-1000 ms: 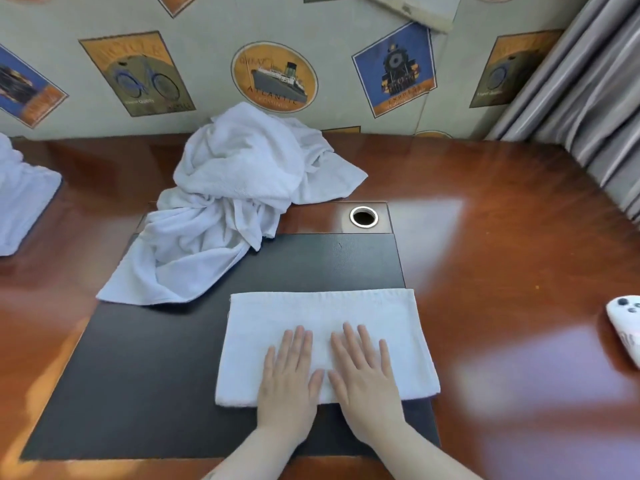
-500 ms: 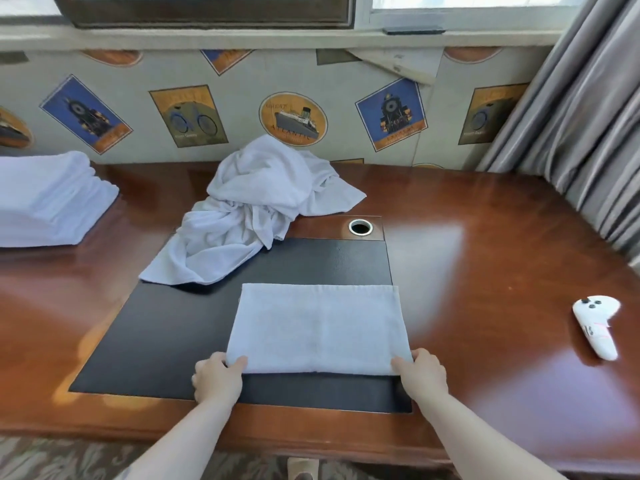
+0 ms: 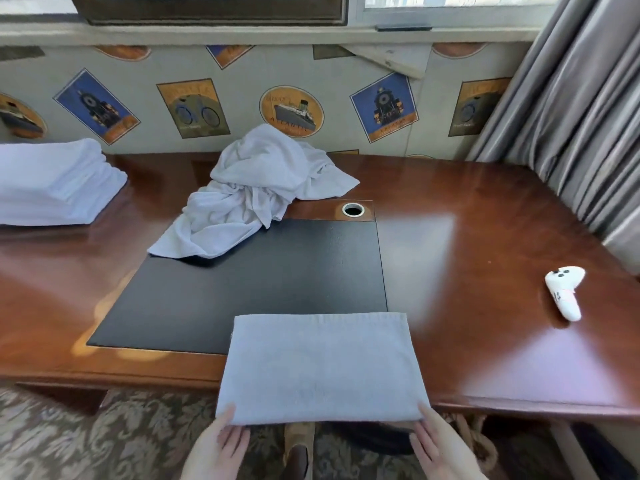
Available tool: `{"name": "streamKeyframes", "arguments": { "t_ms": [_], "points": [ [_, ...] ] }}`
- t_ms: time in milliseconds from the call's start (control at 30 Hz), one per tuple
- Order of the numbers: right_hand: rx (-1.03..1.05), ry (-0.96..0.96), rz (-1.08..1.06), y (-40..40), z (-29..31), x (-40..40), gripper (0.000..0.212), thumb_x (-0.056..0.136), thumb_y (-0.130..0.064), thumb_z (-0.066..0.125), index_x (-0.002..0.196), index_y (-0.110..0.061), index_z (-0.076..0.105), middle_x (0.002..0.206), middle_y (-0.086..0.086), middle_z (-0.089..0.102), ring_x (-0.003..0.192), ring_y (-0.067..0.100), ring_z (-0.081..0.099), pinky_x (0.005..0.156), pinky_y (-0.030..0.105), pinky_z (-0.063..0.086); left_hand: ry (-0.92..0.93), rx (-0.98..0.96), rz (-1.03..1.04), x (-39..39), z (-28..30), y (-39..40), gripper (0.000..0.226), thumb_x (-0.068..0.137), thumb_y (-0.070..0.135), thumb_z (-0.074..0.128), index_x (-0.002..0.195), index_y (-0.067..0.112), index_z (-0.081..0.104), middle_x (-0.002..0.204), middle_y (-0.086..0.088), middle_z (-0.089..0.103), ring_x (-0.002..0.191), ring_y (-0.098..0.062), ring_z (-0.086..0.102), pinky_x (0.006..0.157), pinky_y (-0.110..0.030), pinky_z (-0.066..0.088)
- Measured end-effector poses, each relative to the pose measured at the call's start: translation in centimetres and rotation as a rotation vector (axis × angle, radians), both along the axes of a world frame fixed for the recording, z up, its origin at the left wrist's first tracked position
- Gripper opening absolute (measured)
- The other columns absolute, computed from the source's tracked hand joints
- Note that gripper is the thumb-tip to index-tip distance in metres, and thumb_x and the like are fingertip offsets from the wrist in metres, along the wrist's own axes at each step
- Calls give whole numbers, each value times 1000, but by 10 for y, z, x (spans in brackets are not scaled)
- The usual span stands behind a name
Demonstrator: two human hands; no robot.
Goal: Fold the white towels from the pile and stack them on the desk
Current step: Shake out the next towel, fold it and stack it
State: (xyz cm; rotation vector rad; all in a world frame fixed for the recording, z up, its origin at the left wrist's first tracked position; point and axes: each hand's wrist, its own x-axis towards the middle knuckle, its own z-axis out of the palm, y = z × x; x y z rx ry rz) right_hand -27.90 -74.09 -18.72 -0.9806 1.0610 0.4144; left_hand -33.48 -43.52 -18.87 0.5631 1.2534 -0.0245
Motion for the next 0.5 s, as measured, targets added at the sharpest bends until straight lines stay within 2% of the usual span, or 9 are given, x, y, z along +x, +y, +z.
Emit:
{"name": "streamKeyframes", "arguments": {
  "t_ms": [33,100,167,233,333,400,500],
  "points": [
    [126,35,23,4,2,-4,49,90,-26,70,131,-3,54,138,8,57,129,23,52,110,39,39,-23,-57,19,-2,-2,-11,63,92,21,64,145,2,36,151,-10,40,143,-25,33,117,-43,28],
    [286,71,12,13,5,-6,66,90,-31,69,144,-6,42,149,7,45,139,22,41,116,42,33,-88,-153,39,-1,-5,-34,65,90,27,67,144,5,37,150,-8,39,143,-24,31,117,-42,27],
    [314,70,-37,28,14,0,67,90,-24,70,146,-6,39,150,12,43,139,26,40,116,44,33,-146,-223,66,7,-2,-55,51,89,23,68,132,7,46,140,-9,48,140,-25,36,117,-42,28],
    [292,50,-88,41,20,4,55,91,-13,68,140,-8,45,142,15,51,132,31,47,111,47,39,-154,-253,101,14,5,-66,30,89,16,68,114,6,53,122,-11,57,131,-27,45,115,-45,32],
    [262,-25,-84,52,25,6,42,91,-5,65,130,-10,50,121,15,63,107,33,61,96,48,49,-151,-226,118,16,12,-64,12,90,8,66,97,10,57,104,-12,61,116,-30,52,110,-47,37],
    [250,-82,-43,57,29,4,38,92,-2,62,126,-11,49,112,14,65,97,31,62,88,46,50,-167,-211,123,9,14,-55,11,90,5,65,97,10,58,102,-13,61,112,-30,53,104,-45,41],
    [293,-95,-31,70,32,-4,42,94,5,53,132,-12,47,117,15,65,99,32,63,93,47,47,-177,-230,164,-7,13,-37,13,90,5,64,100,11,59,107,-13,63,101,-28,58,96,-43,45]
  ]
}}
